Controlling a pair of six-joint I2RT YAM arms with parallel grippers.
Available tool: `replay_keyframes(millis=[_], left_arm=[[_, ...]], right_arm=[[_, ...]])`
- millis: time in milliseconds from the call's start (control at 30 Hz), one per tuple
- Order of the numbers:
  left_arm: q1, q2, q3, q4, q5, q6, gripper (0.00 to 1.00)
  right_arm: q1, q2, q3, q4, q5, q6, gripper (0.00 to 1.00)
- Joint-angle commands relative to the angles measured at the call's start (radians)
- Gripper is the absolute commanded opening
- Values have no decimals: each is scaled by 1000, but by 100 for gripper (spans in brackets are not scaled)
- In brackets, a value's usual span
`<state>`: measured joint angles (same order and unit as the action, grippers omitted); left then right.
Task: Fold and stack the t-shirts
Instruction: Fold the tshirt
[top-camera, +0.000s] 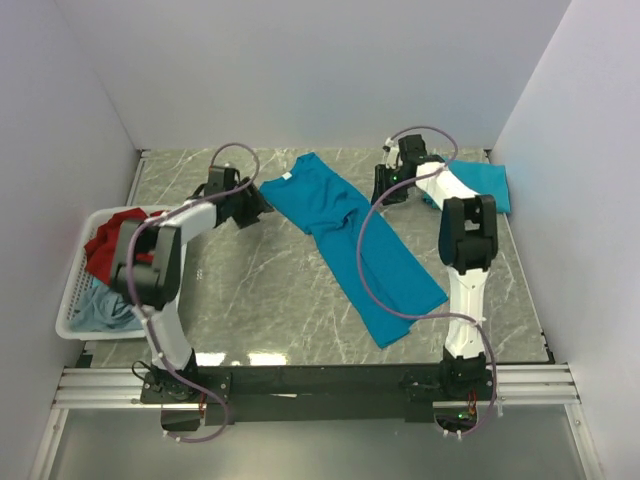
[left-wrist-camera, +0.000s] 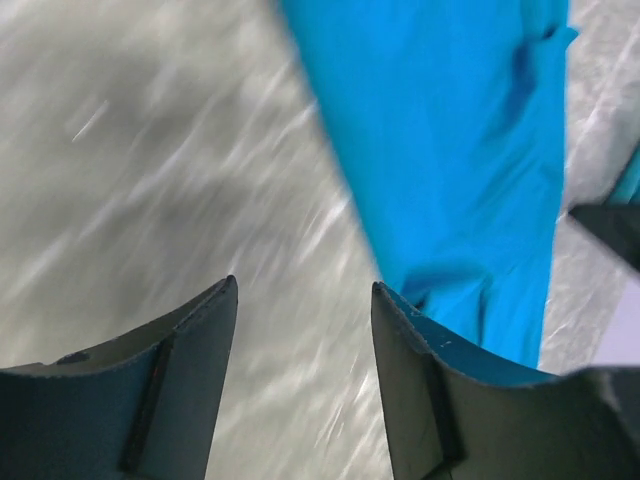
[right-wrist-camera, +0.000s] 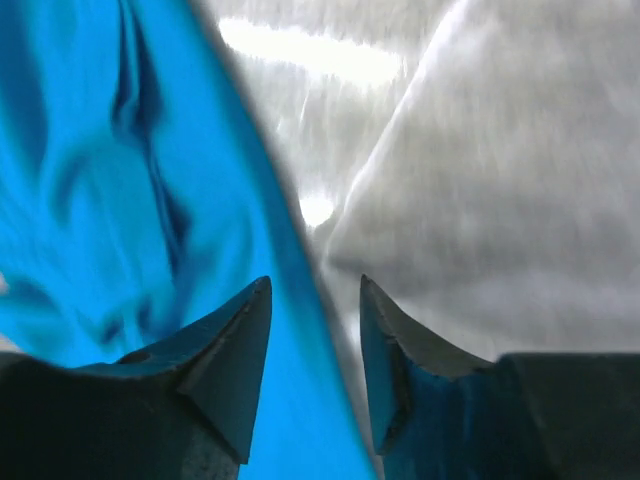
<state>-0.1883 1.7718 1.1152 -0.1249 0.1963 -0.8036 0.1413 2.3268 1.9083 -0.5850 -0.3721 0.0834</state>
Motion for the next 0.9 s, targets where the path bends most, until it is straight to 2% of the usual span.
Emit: replay_keyframes(millis=[0, 100, 200, 300, 400, 433, 500, 600, 633, 667, 700, 767, 800, 867], left_arm=[[1, 151, 151, 50, 135, 55, 61], [0, 280, 293, 13, 155, 50, 61], [-8, 399, 455, -109, 83, 61, 61], [-8, 504, 590, -197, 42, 58, 51], [-8, 590, 730, -241, 29, 64, 33], [-5, 621, 753, -249, 13, 69, 16], [13, 649, 816, -274, -38, 72, 1], [50, 666, 894, -288, -76, 78, 0], [56, 672, 920, -292, -81, 86, 0], [67, 682, 949, -298, -78, 107, 1], [72, 705, 1013, -317, -63, 116, 4], [84, 727, 1080, -337, -54, 142, 16], [90, 730, 1116, -343, -26, 149, 22], [111, 704, 1111, -319, -2, 171, 32]], right_arm=[[35, -225, -115, 4, 41, -151, 49], [34, -355, -215, -24, 1, -249, 51], [34, -518, -354, -7, -86, -341, 51], [37, -682, -478, 23, -155, -384, 51], [40, -831, -578, 39, -236, -442, 50], [41, -901, -607, 42, -257, -489, 50], [58, -1004, -696, 37, -310, -613, 48], [119, -1090, -825, 13, -306, -752, 48], [142, -1122, -877, -4, -294, -860, 48], [203, -1133, -903, -24, -275, -913, 48], [239, -1146, -931, -50, -216, -994, 48], [320, -1150, -1017, -55, -150, -1048, 49], [390, -1152, -1043, -20, -111, -1053, 49], [443, -1149, -1089, 11, -48, -1038, 49]])
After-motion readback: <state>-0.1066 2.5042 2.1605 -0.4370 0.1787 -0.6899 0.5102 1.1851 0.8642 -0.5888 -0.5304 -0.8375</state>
